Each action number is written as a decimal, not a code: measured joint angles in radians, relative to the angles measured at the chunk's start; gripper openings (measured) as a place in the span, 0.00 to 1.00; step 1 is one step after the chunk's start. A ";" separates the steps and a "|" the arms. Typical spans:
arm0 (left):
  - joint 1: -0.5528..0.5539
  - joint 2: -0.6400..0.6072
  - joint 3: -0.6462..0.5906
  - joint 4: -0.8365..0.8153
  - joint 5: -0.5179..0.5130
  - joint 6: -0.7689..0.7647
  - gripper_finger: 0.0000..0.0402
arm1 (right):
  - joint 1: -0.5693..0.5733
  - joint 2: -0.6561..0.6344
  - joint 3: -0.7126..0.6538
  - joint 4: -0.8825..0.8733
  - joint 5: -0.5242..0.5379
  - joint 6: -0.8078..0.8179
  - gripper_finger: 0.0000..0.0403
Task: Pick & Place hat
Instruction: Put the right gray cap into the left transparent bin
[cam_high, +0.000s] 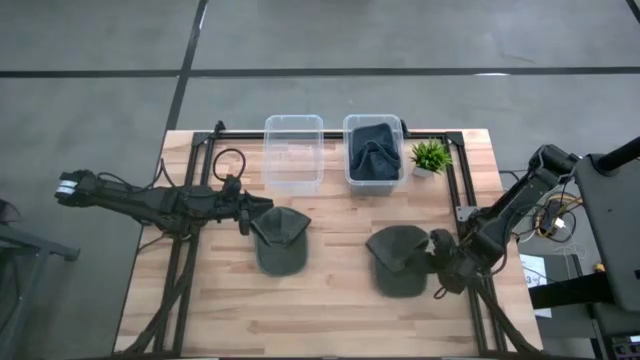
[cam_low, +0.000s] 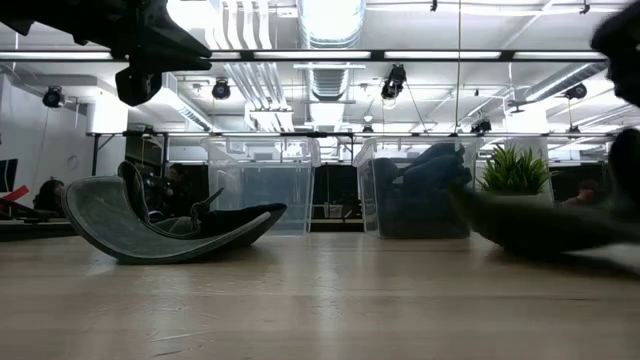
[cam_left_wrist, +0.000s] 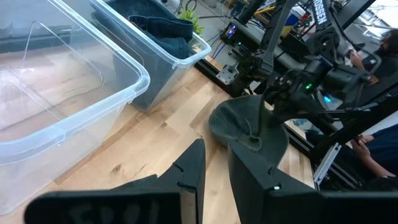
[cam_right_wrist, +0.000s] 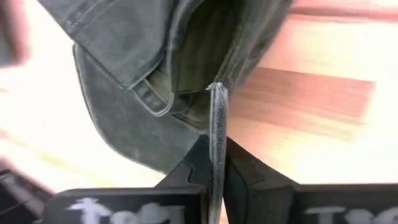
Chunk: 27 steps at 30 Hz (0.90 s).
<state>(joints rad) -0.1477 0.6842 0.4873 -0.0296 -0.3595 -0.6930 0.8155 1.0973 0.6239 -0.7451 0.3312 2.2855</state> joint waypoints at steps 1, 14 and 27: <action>0.000 0.000 0.000 0.000 0.000 0.000 0.15 | 0.000 -0.005 0.014 0.000 0.026 -0.009 0.03; 0.000 0.000 0.000 0.015 0.000 -0.092 0.15 | -0.076 -0.038 0.223 -0.007 0.514 -0.290 0.03; 0.000 0.033 0.000 0.346 0.022 -0.117 0.15 | -0.474 0.079 0.580 -0.005 0.542 -1.097 0.03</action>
<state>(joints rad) -0.1474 0.7167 0.4877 0.3163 -0.3373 -0.8100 0.3410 1.1764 1.2040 -0.7498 0.8727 1.1889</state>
